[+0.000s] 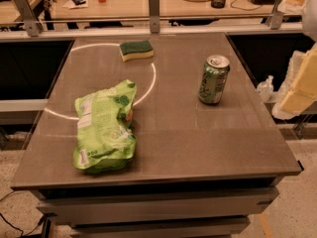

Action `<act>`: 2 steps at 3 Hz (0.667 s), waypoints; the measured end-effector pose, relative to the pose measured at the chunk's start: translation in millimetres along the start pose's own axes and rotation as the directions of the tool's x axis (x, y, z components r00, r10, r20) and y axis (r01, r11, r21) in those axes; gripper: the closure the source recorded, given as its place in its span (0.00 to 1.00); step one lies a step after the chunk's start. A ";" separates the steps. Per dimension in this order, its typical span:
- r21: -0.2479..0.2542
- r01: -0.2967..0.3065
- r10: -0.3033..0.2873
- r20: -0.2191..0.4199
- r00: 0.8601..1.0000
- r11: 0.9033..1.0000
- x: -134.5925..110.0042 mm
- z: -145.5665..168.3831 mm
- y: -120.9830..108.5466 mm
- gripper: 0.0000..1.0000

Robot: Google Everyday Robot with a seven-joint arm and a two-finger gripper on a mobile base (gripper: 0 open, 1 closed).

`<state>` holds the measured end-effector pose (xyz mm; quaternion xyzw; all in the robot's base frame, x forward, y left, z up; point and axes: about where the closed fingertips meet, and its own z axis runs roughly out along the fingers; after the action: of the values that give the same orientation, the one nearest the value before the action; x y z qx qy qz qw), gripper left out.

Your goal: Move sponge near green rice chip bag

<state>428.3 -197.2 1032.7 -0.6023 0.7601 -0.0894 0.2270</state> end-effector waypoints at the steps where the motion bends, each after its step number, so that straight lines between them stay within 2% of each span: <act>1: 0.005 0.002 -0.002 0.005 1.000 1.000 -1.6 -2.1 -0.2 0.00; 2: 0.010 0.002 -0.003 0.070 0.998 1.000 -24.6 0.3 -17.3 0.00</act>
Offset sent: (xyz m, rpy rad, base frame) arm 0.0628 0.0489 0.0218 0.1705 -0.0407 0.0739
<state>447.8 -178.1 1045.4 -0.6050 0.7505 -0.0722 0.2562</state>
